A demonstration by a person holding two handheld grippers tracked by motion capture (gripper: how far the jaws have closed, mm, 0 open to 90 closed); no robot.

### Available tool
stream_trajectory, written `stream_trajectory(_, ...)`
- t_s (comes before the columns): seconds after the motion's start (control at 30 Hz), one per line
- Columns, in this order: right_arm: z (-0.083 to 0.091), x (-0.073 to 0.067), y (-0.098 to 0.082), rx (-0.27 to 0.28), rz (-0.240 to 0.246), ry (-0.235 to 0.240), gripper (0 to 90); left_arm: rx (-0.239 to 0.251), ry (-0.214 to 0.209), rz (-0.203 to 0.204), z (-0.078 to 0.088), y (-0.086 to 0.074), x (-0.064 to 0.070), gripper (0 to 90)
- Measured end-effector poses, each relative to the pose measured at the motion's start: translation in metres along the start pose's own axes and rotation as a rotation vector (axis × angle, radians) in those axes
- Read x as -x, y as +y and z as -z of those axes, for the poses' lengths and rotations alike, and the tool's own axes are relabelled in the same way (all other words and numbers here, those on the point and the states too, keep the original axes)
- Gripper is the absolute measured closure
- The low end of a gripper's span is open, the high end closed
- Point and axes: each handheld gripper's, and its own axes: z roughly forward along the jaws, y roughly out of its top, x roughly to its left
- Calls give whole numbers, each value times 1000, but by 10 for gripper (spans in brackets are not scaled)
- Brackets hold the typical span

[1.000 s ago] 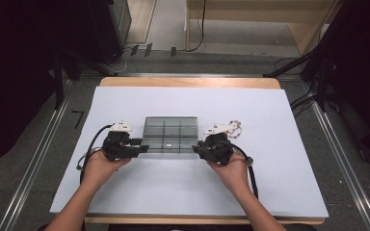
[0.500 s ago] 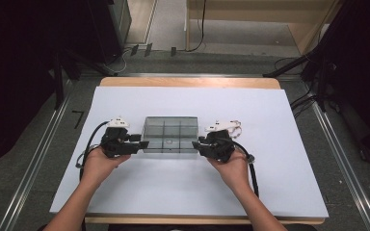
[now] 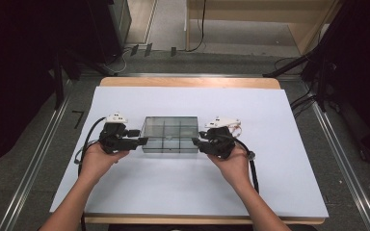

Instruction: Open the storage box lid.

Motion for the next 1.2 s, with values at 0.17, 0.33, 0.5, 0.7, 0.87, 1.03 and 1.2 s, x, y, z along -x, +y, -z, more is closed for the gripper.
stream_trajectory(0.17,2,1,1,6,-3,3,611,-3,-4,-15,1,4,0,481)
stream_trajectory(0.33,2,3,5,6,3,6,610,1,-6,-26,2,9,0,478)
stream_trajectory(0.5,3,4,9,12,4,8,611,8,-15,-26,6,17,-2,476)
stream_trajectory(0.7,3,7,15,24,0,6,611,15,-16,-31,5,22,-3,479)
stream_trajectory(0.87,2,9,23,36,6,-3,611,32,-11,-31,6,26,-3,485)
stream_trajectory(1.03,0,9,27,32,16,-13,609,31,-12,-32,6,29,-4,488)
stream_trajectory(1.2,-2,11,30,33,24,-16,609,32,-10,-27,7,31,-4,495)
